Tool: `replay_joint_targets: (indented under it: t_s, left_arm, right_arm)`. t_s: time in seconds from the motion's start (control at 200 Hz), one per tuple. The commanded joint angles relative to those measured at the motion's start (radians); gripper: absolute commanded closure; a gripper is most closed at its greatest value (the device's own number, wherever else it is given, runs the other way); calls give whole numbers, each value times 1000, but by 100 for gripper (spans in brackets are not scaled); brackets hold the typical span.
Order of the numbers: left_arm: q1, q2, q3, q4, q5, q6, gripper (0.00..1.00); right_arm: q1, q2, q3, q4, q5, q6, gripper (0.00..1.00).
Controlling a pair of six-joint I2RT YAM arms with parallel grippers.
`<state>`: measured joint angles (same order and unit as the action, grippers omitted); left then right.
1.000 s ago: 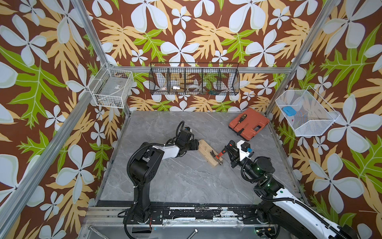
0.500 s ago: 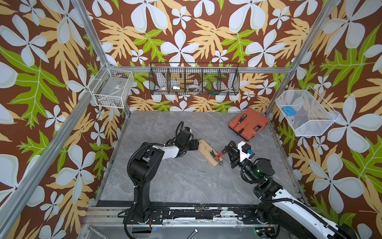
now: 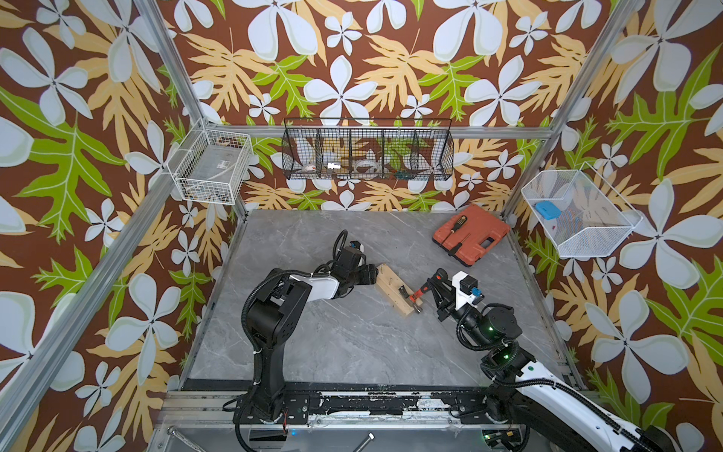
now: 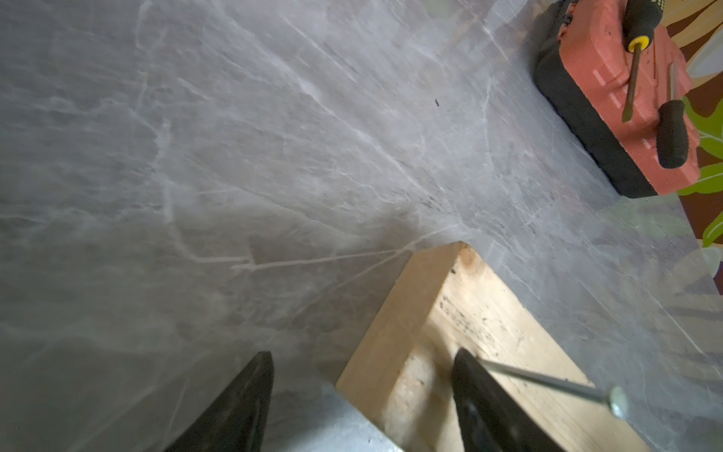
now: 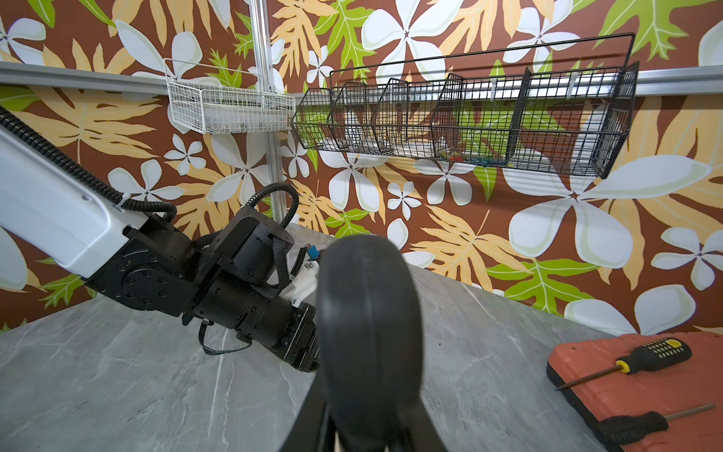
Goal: Use a claw hammer to pull out a nail
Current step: Remove the nail from the mounting plate.
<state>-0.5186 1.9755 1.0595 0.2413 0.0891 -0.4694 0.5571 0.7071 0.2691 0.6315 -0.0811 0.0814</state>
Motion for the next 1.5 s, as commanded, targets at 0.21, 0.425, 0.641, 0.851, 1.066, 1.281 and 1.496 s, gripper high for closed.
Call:
replay_joint_targets:
  t_s: [0.21,0.425,0.641,0.851,1.066,1.281,1.496]
  left_arm:
    - [20,29,-19,-339,-118,11,27]
    - [23,33,-13,-353,-121,12,27]
    - [26,37,-10,-362,-120,15,27]
    - [28,37,-14,-362,-117,11,27]
    - [28,38,-19,-362,-115,10,27]
    - [29,40,-25,-357,-107,11,27]
    - [29,48,-35,-344,-92,0,28]
  right_arm:
    - [9,-33,-40,3,32,26,100]
    - [10,-40,-60,29,31,24,100]
    - [12,-46,-75,46,27,24,100]
    - [12,-55,-88,60,27,24,100]
    - [12,-61,-99,74,22,27,100]
    - [12,-83,-111,79,34,29,100]
    - [12,-105,-125,73,30,30,100]
